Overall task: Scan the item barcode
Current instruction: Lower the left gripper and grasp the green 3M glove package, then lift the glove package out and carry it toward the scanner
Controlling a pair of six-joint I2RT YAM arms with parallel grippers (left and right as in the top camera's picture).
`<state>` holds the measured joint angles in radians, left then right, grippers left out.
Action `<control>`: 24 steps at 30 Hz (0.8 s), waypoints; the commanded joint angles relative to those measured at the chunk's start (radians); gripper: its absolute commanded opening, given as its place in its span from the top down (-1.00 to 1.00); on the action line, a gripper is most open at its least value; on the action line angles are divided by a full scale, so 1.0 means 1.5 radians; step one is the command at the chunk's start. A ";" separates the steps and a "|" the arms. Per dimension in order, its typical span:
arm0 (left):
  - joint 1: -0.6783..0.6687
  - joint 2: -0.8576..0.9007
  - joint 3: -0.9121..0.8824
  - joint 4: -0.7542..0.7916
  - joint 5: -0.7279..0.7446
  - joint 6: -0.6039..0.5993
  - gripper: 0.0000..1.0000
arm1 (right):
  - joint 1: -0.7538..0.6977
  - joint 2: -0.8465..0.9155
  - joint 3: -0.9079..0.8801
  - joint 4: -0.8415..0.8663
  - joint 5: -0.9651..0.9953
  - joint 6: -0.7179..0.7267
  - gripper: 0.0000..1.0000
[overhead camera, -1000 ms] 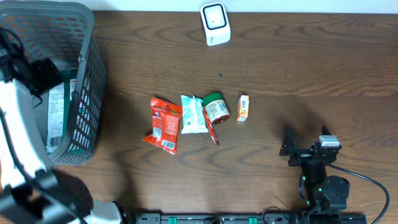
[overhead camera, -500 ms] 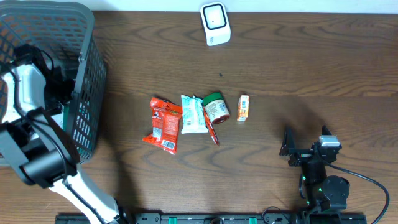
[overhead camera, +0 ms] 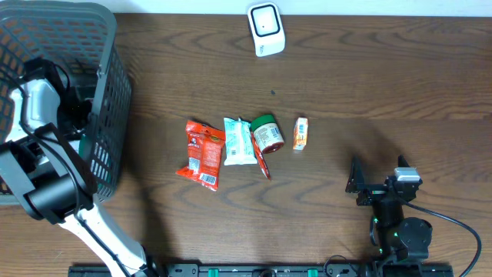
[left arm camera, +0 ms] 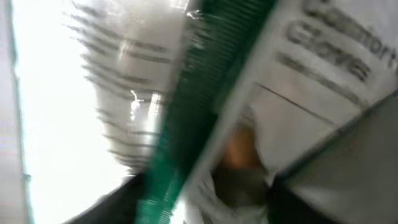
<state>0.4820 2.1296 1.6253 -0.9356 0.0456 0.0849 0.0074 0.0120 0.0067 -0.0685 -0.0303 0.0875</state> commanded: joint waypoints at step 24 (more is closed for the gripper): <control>-0.001 -0.361 0.026 0.053 -0.073 -0.096 0.86 | -0.008 -0.002 -0.001 -0.002 -0.001 0.006 -0.98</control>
<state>0.4824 1.7298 1.6394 -0.8696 -0.0410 -0.0273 0.0074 0.0120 0.0067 -0.0681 -0.0303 0.0875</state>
